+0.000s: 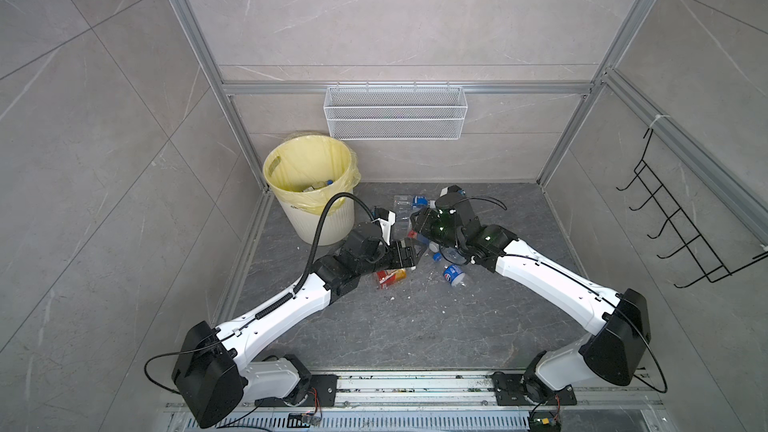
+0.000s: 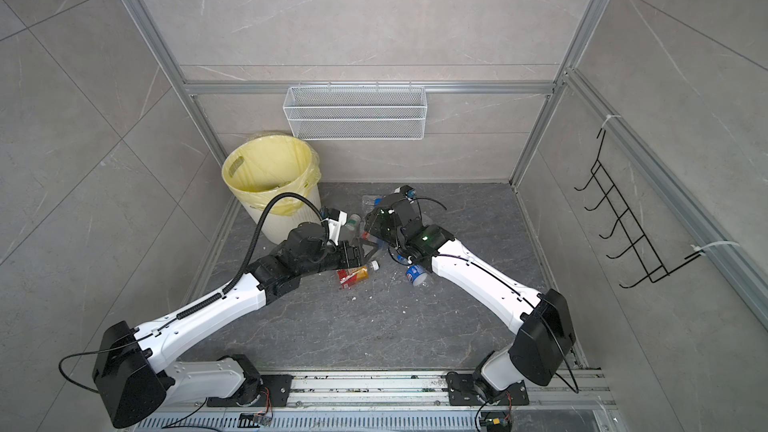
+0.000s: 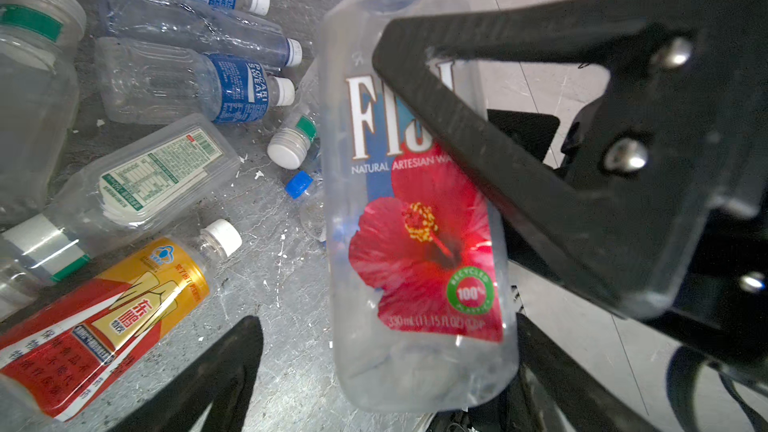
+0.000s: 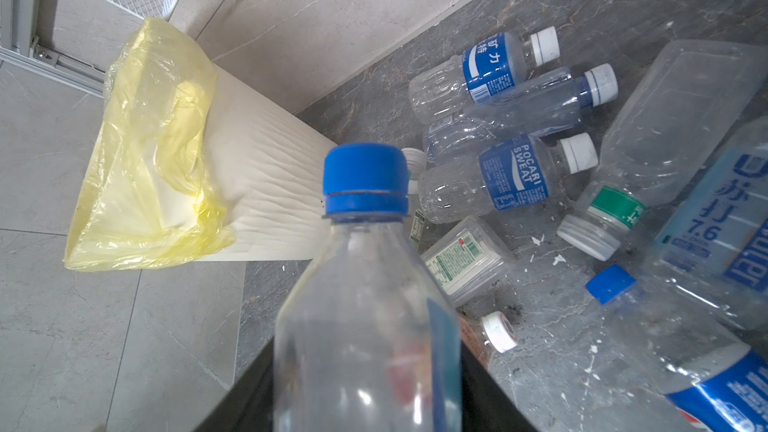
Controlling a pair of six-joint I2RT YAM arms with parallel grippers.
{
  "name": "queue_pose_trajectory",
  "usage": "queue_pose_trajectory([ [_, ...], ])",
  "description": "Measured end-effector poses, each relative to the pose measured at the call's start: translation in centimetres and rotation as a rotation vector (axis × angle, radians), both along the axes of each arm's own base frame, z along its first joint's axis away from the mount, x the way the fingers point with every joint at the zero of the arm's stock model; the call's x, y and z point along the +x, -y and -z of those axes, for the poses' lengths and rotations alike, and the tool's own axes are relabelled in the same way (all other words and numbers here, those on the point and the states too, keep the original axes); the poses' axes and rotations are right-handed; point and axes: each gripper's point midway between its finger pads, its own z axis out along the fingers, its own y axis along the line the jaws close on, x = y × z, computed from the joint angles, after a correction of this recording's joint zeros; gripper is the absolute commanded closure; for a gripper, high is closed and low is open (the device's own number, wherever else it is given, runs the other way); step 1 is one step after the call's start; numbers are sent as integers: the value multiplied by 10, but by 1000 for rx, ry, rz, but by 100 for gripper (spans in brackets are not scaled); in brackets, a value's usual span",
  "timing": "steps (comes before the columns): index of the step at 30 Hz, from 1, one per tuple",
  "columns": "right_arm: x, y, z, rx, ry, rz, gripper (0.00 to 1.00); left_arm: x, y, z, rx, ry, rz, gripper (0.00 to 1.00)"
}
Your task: Throw the plastic bottles in the bin
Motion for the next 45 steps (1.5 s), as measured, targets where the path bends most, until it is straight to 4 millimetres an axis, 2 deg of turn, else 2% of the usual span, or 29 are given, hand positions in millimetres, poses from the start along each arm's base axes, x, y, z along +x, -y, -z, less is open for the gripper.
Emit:
queue_pose_trajectory([
  [9,-4,-3,7,8,-23,-18,42,4,-2,1,11,12,-17,11],
  [16,-6,-6,8,29,-41,-27,42,7,1,9,22,0,-18,16],
  [19,-7,-7,8,35,-45,-30,42,8,2,10,21,-1,-17,21],
  [25,-7,-9,7,47,-45,-37,42,7,2,16,23,-6,-14,38],
  [28,-7,-9,7,47,-45,-38,41,6,2,16,22,-5,-10,42],
  [34,-7,-9,6,47,-44,-38,36,6,2,16,24,-1,-3,47],
  [42,-9,-9,7,45,-55,-60,18,1,-1,23,32,-12,3,47],
  [45,-6,-8,0,51,-45,-70,10,-3,-6,30,42,-25,0,47],
])
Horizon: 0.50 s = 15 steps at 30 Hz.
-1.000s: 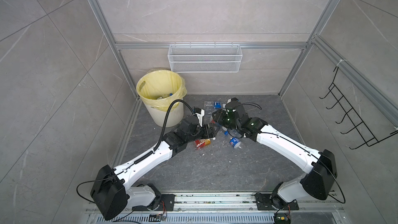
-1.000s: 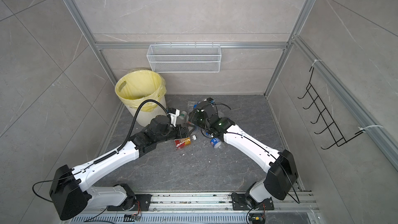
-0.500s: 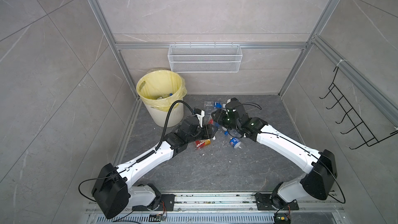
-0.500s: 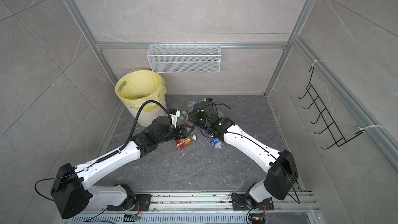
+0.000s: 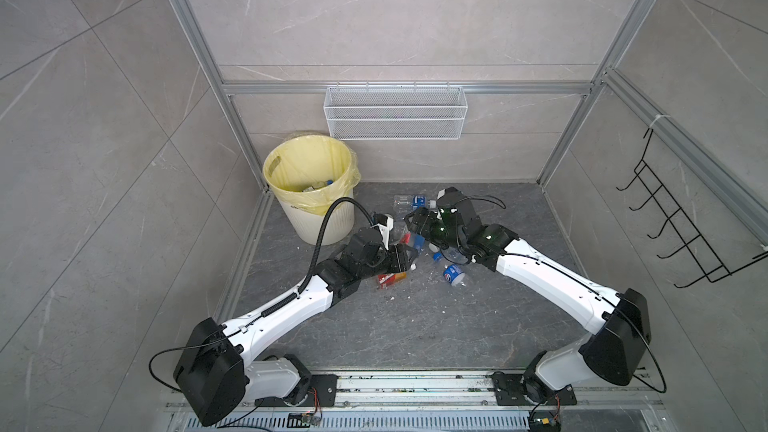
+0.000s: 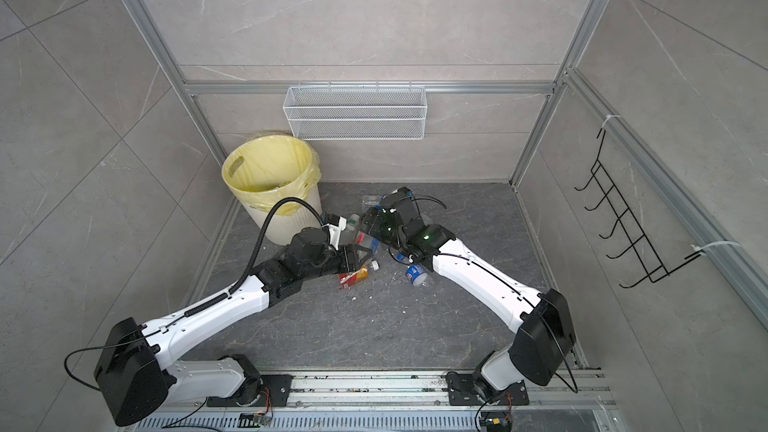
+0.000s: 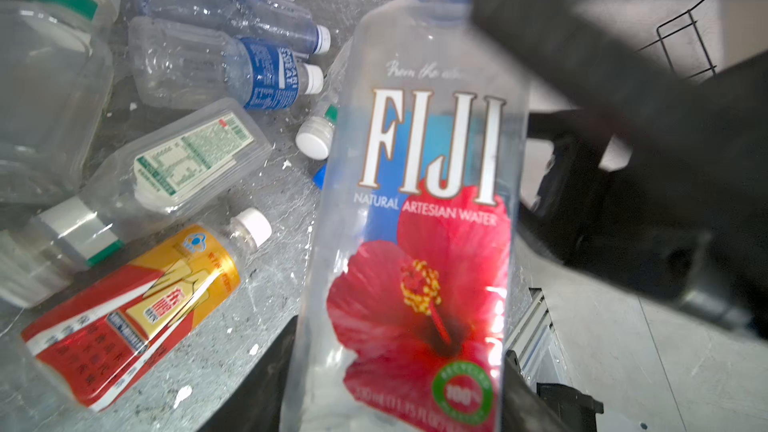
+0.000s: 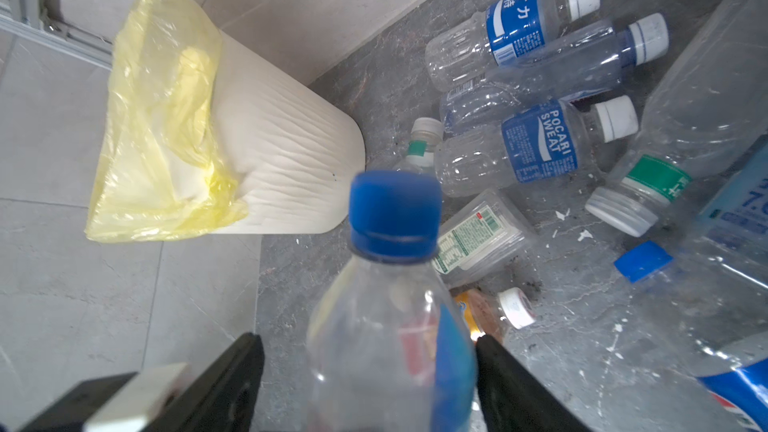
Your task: Throw the plastic bottles in the bin
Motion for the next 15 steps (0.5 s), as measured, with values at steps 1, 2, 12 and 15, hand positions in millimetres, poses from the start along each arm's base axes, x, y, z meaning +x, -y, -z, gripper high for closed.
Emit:
queue_pose_trajectory([
  [1,1,0,-3,3,5,-3,7,-2,-2,2,5,-5,-1,47],
  [2,2,1,-5,4,7,-5,4,-3,-4,4,12,-10,-4,47],
  [12,-3,-1,-22,-35,71,-93,0,1,-27,-8,133,9,-68,49],
  [15,-10,2,-37,-43,113,-124,0,11,-37,-34,167,61,-102,49],
])
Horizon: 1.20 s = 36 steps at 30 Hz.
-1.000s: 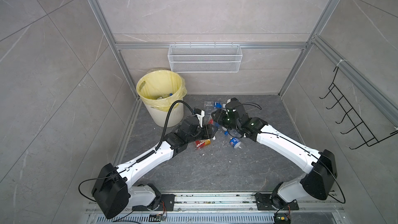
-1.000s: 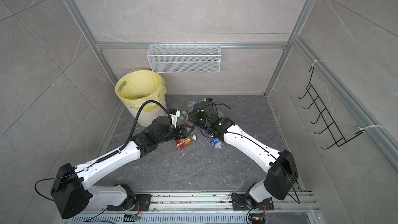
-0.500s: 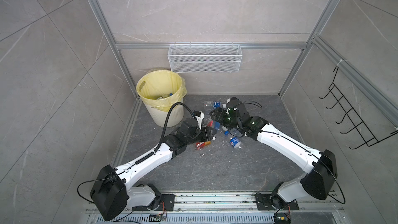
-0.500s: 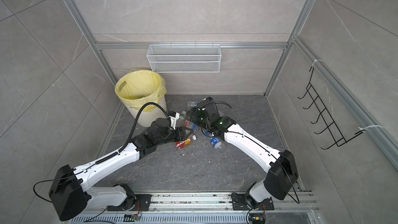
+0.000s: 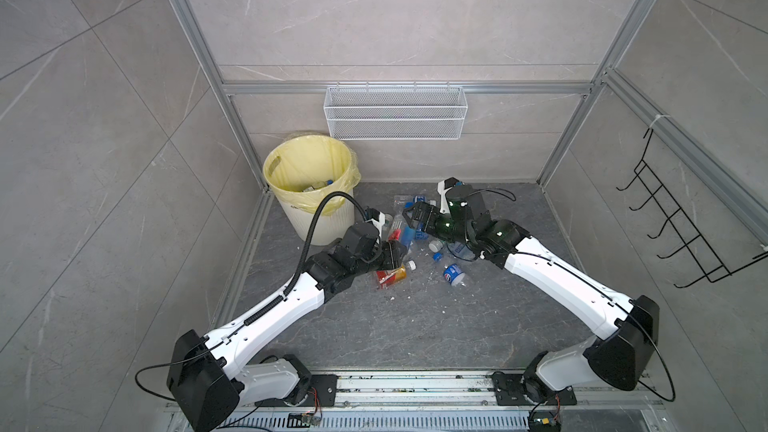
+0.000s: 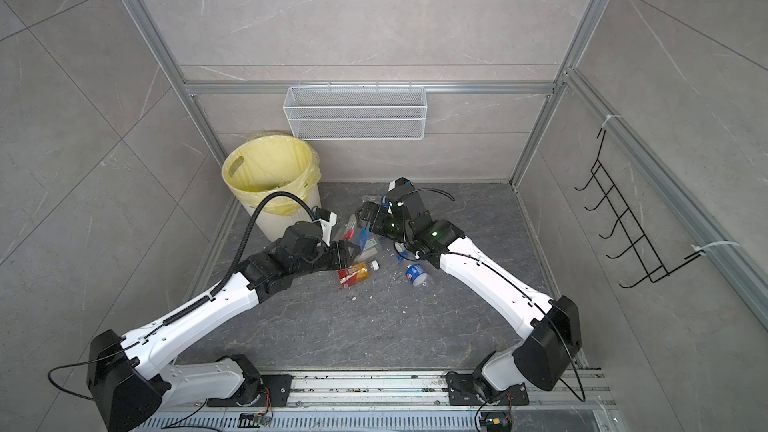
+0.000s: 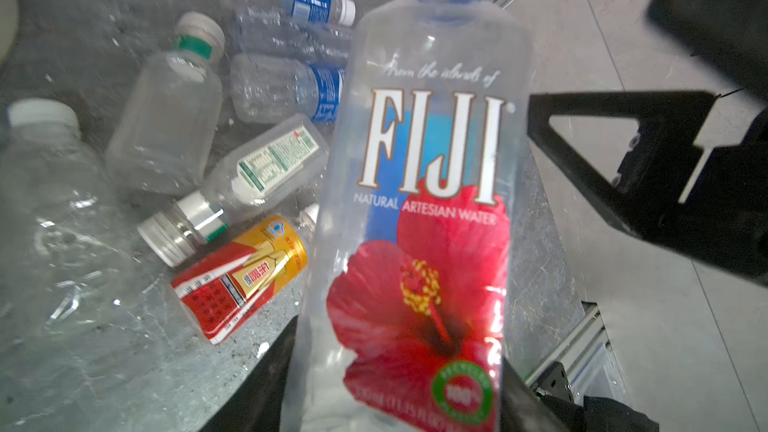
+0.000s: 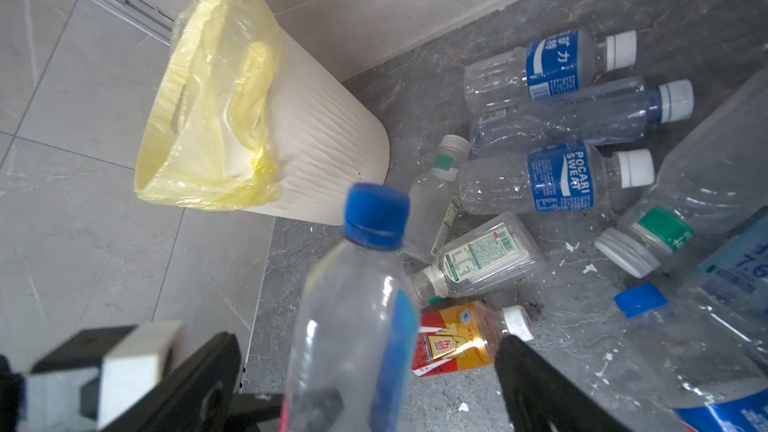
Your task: Throw the plastic bottles in the bin
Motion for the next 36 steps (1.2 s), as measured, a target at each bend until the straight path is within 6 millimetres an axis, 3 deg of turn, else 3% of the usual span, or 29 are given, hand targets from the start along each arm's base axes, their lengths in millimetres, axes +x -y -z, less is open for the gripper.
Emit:
queue_pose_trajectory([
  [7,-11,5,-59,6,160,-64,0,25,-35,-59,77,126,-85,49],
  [12,-23,-5,-89,-3,253,-128,0,42,-65,-110,161,244,-151,49],
  [16,-36,-17,-102,-12,299,-181,0,48,-91,-178,199,410,-220,49],
  [20,-39,-21,-102,-27,312,-202,0,46,-124,-259,215,595,-315,49],
  [22,-36,-23,-98,-40,308,-203,0,48,-143,-279,220,641,-365,49],
  [24,-34,-25,-91,-55,297,-203,0,61,-168,-281,235,637,-427,49],
  [26,-31,-27,-83,-71,280,-207,0,82,-199,-267,251,579,-497,45],
  [27,-30,-28,-79,-79,272,-209,0,92,-211,-257,259,545,-525,38],
  [28,-29,-29,-76,-85,263,-210,0,104,-221,-245,268,503,-549,25],
  [30,-29,-30,-71,-95,252,-212,0,126,-223,-216,272,415,-542,3],
  [32,-29,-30,-70,-98,248,-213,0,144,-215,-180,272,320,-504,0],
  [34,-29,-30,-70,-98,248,-213,0,148,-207,-151,273,240,-464,0],
  [36,-29,-30,-69,-99,247,-213,0,146,-202,-139,267,203,-441,0],
])
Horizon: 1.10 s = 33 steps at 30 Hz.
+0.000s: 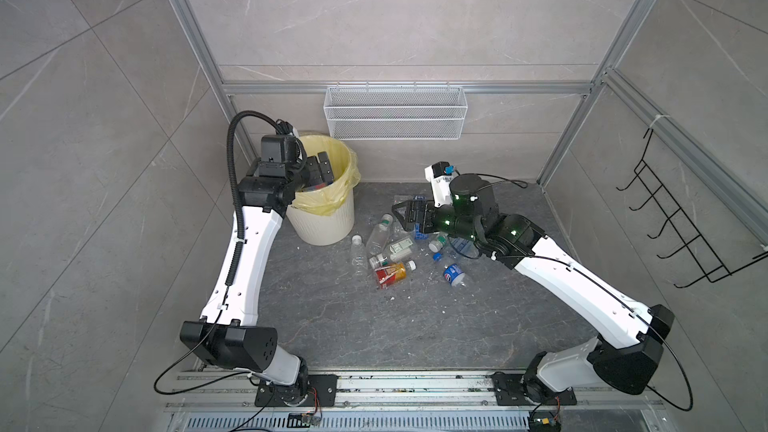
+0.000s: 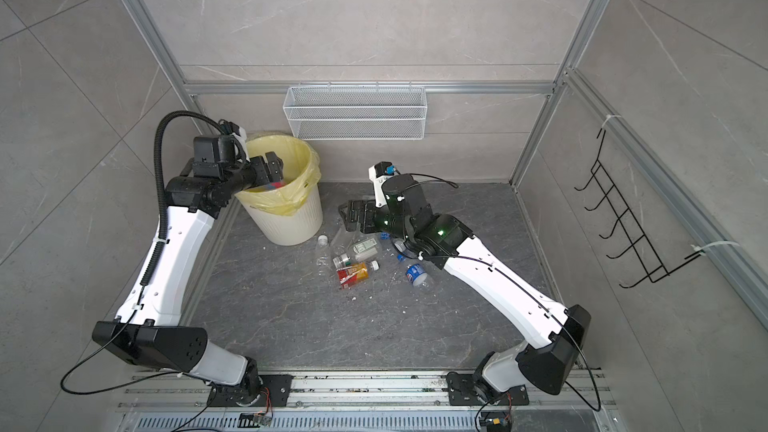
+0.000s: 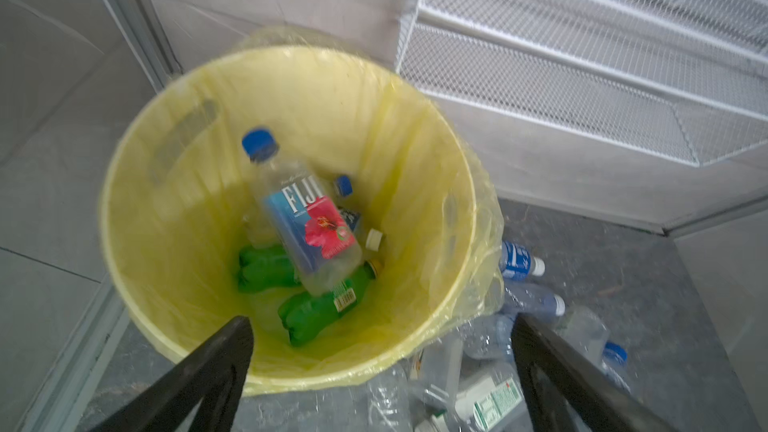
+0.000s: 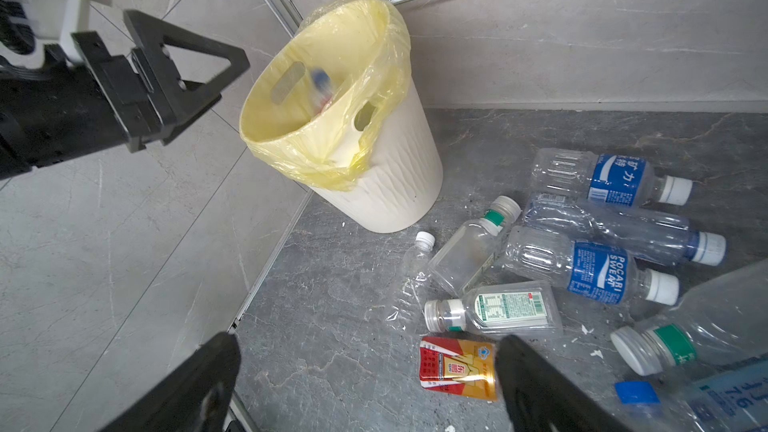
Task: Throw the plastic bottles in the bin
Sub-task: 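Carry the FIJI bottle over the bin with the left gripper while the right draws back, then open the left gripper to drop the FIJI bottle and return toward the pile, then grasp the blue-labelled clear water bottle with the right gripper and lift it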
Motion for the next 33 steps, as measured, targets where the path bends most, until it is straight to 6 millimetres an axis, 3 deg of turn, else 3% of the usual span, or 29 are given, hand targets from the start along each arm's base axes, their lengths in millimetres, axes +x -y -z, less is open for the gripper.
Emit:
queue_pose_trajectory([
  [9,3,4,22,-42,-26,25,0,-35,12,-30,-95,76,67,0],
  [14,0,17,53,-108,-64,62,0,-45,38,-20,-143,56,143,0],
  [18,-7,37,85,-175,-103,102,0,-54,84,3,-139,0,258,0],
  [25,-17,92,151,-305,-196,204,0,-77,166,42,-114,-72,454,0],
  [33,-23,143,207,-392,-297,305,0,-101,241,99,-97,-164,601,0],
])
